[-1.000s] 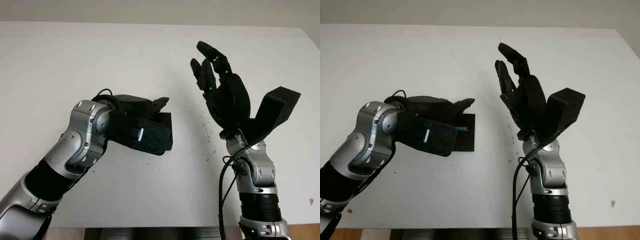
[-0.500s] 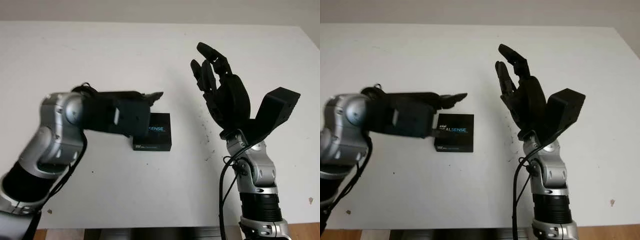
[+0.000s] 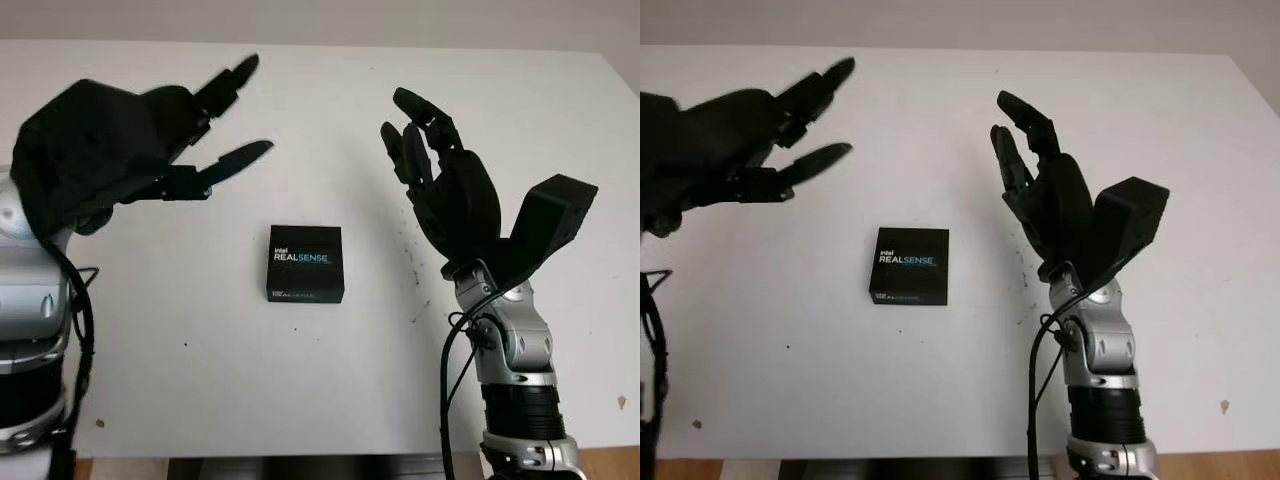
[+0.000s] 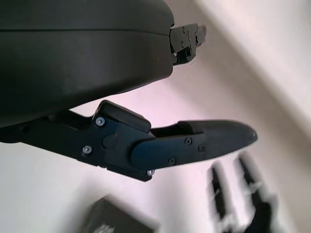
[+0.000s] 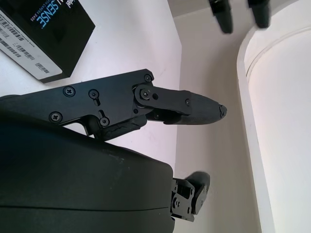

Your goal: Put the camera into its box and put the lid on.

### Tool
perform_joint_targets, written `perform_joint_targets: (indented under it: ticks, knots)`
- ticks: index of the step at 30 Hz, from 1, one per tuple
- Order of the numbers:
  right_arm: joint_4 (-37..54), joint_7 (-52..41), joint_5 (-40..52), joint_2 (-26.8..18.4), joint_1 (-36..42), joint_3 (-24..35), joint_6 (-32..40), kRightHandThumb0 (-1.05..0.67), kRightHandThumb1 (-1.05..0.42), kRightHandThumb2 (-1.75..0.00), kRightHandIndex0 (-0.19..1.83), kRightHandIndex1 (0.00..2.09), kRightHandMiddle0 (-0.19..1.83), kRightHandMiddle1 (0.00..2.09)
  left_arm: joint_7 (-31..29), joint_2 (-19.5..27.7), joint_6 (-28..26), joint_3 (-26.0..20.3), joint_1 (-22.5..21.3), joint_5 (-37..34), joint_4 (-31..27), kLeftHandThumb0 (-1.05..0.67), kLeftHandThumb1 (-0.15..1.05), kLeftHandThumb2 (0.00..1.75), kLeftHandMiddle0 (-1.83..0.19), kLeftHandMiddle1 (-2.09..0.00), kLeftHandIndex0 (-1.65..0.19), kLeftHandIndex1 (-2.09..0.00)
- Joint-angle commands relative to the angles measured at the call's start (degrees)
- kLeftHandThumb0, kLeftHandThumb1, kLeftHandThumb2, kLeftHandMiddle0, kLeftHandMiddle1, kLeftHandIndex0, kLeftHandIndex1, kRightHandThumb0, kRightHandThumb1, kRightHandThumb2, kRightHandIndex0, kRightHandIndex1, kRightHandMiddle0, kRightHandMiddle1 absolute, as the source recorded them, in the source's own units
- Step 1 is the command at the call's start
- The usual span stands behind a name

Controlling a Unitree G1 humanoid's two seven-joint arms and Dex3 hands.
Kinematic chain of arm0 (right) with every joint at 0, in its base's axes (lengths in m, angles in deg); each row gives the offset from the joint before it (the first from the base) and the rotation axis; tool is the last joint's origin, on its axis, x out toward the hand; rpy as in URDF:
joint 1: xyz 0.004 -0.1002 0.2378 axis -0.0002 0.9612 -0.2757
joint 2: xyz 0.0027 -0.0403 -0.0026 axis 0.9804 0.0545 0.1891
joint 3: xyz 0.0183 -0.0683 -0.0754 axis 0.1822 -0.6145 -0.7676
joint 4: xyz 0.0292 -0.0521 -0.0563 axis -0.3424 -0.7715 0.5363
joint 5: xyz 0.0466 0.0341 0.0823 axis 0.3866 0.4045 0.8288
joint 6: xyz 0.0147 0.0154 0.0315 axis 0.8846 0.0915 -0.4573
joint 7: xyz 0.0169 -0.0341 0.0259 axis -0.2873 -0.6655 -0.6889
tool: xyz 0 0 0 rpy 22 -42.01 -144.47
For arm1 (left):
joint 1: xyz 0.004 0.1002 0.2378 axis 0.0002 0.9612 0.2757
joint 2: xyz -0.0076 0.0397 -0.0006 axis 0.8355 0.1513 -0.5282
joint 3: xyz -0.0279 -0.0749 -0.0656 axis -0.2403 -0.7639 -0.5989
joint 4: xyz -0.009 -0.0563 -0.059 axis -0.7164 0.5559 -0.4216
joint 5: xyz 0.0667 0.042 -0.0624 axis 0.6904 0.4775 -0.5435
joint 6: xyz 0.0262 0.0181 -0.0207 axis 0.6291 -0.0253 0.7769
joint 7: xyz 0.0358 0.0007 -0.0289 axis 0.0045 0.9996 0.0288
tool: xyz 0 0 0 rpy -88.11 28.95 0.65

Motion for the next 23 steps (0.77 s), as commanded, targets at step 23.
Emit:
perform_joint_targets:
  ticks: [23]
  knots:
    - [-8.4, 2.1, -5.4, -2.0, -5.2, 0.5, -5.1, -0.78, -1.05, -0.66, -0.19, 0.00, -0.19, 0.00, 19.2, -10.1, 22.5, -2.1, 5.6, -15.1, 28.1, -0.80, 1.05, 0.70, 0.19, 0.00, 0.19, 0.00]
